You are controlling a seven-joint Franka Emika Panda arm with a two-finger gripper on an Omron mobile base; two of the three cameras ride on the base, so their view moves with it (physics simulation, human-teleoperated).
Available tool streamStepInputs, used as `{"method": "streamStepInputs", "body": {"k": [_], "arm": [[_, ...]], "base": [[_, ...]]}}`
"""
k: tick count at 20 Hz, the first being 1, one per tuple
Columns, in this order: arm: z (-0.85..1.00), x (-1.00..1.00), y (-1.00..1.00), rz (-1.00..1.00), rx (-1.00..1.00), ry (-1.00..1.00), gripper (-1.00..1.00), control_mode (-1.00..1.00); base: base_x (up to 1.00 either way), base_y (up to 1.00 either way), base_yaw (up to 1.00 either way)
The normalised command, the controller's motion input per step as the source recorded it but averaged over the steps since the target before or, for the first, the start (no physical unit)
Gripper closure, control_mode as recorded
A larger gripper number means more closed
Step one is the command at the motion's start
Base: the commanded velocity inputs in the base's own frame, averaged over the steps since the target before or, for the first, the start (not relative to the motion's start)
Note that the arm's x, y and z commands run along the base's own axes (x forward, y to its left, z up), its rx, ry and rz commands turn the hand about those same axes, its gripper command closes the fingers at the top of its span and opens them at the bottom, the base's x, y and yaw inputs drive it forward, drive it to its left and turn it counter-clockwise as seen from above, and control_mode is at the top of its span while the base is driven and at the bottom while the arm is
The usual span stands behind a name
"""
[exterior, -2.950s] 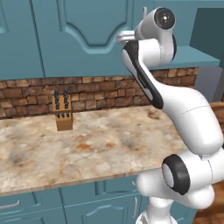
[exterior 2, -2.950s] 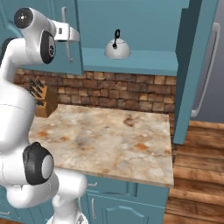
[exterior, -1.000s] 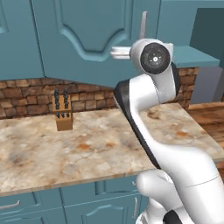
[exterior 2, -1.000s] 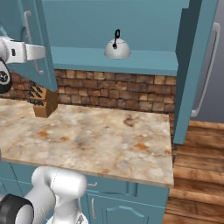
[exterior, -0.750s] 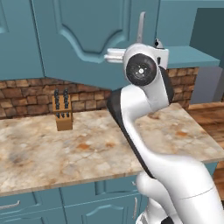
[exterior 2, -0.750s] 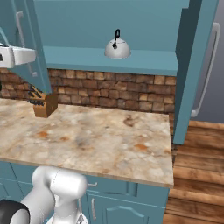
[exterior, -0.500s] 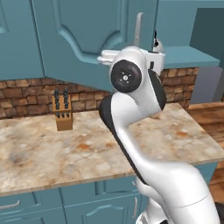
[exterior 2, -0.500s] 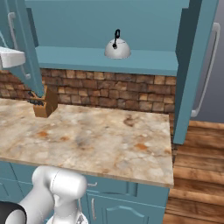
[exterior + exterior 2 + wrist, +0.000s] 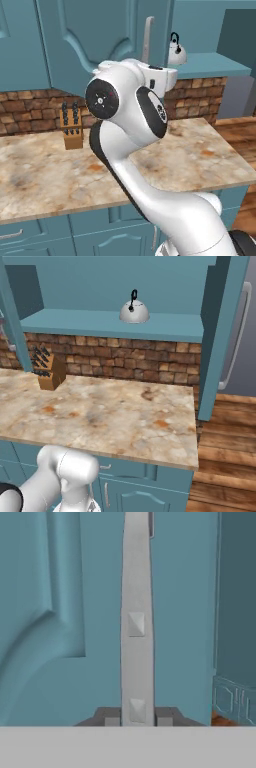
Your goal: Open the cabinet, pick the kettle from the cabinet, and place it in the sink.
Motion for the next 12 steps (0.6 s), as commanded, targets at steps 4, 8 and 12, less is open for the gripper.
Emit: {"method": "streamStepInputs", "body": {"k": [4, 8, 12], "arm": [[0.05, -0.30, 0.50, -0.13, 0.00, 0.00, 1.00, -1.00], [0.01, -0.24, 0.46, -0.12, 0.00, 0.00, 1.00, -1.00], [0.00, -0.12, 0.22, -0.12, 0.01, 0.03, -1.00, -1.00]], "base": [[0.00, 0.00, 0.00], [0.00, 0.00, 0.00], [0.00, 0.00, 0.00]]}}
